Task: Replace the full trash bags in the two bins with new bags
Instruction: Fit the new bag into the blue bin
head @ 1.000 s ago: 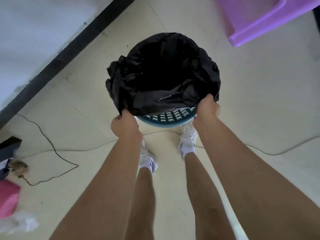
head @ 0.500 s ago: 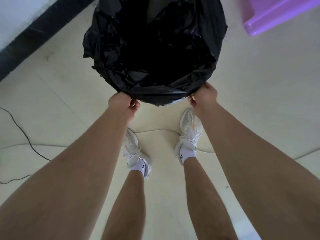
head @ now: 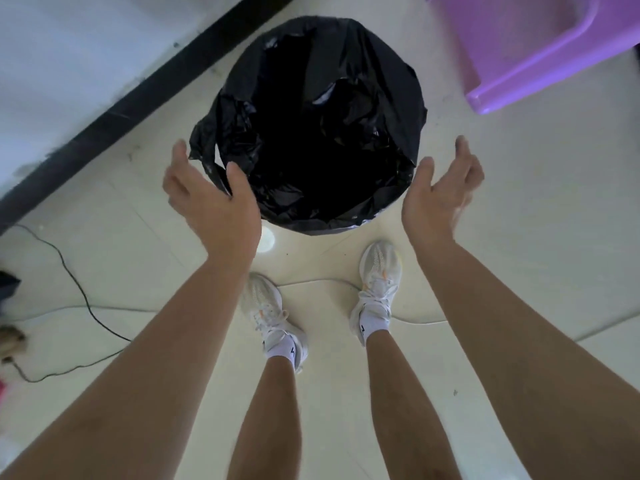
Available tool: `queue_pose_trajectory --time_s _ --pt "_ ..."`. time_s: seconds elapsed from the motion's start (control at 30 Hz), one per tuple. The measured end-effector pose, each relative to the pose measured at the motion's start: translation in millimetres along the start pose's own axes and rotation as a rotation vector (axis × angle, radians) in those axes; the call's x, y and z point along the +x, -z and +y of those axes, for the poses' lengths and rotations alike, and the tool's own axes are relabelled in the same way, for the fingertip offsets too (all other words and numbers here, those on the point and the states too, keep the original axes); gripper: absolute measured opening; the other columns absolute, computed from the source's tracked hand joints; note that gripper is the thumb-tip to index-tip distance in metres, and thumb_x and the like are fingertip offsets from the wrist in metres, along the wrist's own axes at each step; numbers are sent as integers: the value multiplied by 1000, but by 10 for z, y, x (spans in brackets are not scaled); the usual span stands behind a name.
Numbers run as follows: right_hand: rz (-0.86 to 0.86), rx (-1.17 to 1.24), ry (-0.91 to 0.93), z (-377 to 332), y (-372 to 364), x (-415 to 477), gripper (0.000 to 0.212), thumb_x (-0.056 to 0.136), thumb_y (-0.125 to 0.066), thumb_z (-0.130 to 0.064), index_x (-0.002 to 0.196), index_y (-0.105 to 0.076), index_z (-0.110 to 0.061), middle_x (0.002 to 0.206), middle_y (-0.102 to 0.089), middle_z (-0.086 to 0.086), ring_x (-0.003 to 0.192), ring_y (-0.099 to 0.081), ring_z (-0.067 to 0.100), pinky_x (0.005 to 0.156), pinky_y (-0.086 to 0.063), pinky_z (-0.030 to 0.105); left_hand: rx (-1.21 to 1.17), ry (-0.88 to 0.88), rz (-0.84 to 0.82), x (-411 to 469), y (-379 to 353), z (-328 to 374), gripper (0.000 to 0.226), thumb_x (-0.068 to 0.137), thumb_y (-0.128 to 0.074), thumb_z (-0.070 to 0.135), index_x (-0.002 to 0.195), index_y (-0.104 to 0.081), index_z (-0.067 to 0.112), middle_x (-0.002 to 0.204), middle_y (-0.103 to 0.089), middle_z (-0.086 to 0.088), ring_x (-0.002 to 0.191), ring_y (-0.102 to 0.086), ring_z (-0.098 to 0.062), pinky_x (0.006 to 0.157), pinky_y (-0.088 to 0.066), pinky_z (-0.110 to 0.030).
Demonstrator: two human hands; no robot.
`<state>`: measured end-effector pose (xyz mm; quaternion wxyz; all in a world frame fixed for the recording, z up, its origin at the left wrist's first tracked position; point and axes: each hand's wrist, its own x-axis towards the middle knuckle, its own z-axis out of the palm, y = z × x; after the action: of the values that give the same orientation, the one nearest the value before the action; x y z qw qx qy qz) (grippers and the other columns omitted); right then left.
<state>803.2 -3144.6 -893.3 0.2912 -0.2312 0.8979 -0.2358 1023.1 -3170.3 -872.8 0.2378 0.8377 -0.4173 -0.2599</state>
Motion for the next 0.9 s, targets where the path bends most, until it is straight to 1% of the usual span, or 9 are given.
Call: queue_pose_trajectory --time_s 0.07,0.17,0.33,0.43,0.5,0.6,0.7,0.8,0.9 --pt "-44 -75 230 -107 -105 134 56 103 -42 -32 157 -24 -27 165 -14 8 143 -31 27 107 -19 22 108 -160 -212 219 -151 7 73 93 -55 24 154 -17 14 153 -30 -11 137 -34 -23 105 -28 -25" --pt "-246 -175 312 -155 -297 491 57 106 -38 -30 159 -17 -26 163 -27 6 145 -32 22 112 -23 23 136 26 -425 538 -367 -56 80 91 -51 8 156 -9 25 145 -41 -4 128 -46 -24 101 -35 -26" --pt "-430 -108 102 -91 -347 821 46 101 -44 -33 147 -40 -26 136 -59 3 125 -54 27 107 -42 36 54 235 -432 720 -360 -151 46 83 -45 -2 126 -43 15 111 -54 -4 102 -54 -26 74 -45 -27" --pt "-486 -373 153 -123 -288 707 65 97 -52 -34 154 -27 -17 150 -43 15 135 -44 36 111 -39 41 115 191 -369 701 -190 -259 37 85 -46 2 120 -44 11 105 -53 -6 93 -51 -26 71 -43 -28" --pt "-320 -549 439 -250 -237 491 76 94 -53 -29 158 -15 -13 162 -15 23 145 -24 43 116 -28 50 165 202 -350 689 -65 -344 35 87 -47 3 121 -43 11 103 -51 -5 90 -49 -25 58 -40 -27" --pt "-124 -580 1086 -552 -382 267 63 88 -52 -14 150 -40 -14 159 -25 25 144 -28 45 115 -30 55 175 206 -377 682 -22 -440 35 89 -45 2 122 -41 13 97 -50 -2 84 -48 -22 52 -35 -23" --pt "-331 -1018 1428 -696 -750 288 60 94 -44 -14 154 -32 -17 163 -19 20 148 -21 41 118 -26 52 114 292 -370 674 -53 -496 39 86 -42 -1 122 -41 15 91 -49 4 85 -49 -19 61 -41 -27" --pt "-447 -1678 1323 -623 -986 488 55 106 -27 -25 158 -19 -9 166 -8 18 153 -8 35 123 -8 46 54 329 -369 660 -110 -501 42 85 -41 -2 123 -40 16 96 -49 4 91 -48 -21 73 -43 -30" --pt "-384 -1788 1270 -679 -957 525 54 105 -30 -28 155 -28 -7 164 -12 21 152 -9 37 124 -4 49 6 320 -389 667 -183 -435 41 85 -42 -3 123 -40 14 90 -47 8 80 -48 -9 63 -42 -23"
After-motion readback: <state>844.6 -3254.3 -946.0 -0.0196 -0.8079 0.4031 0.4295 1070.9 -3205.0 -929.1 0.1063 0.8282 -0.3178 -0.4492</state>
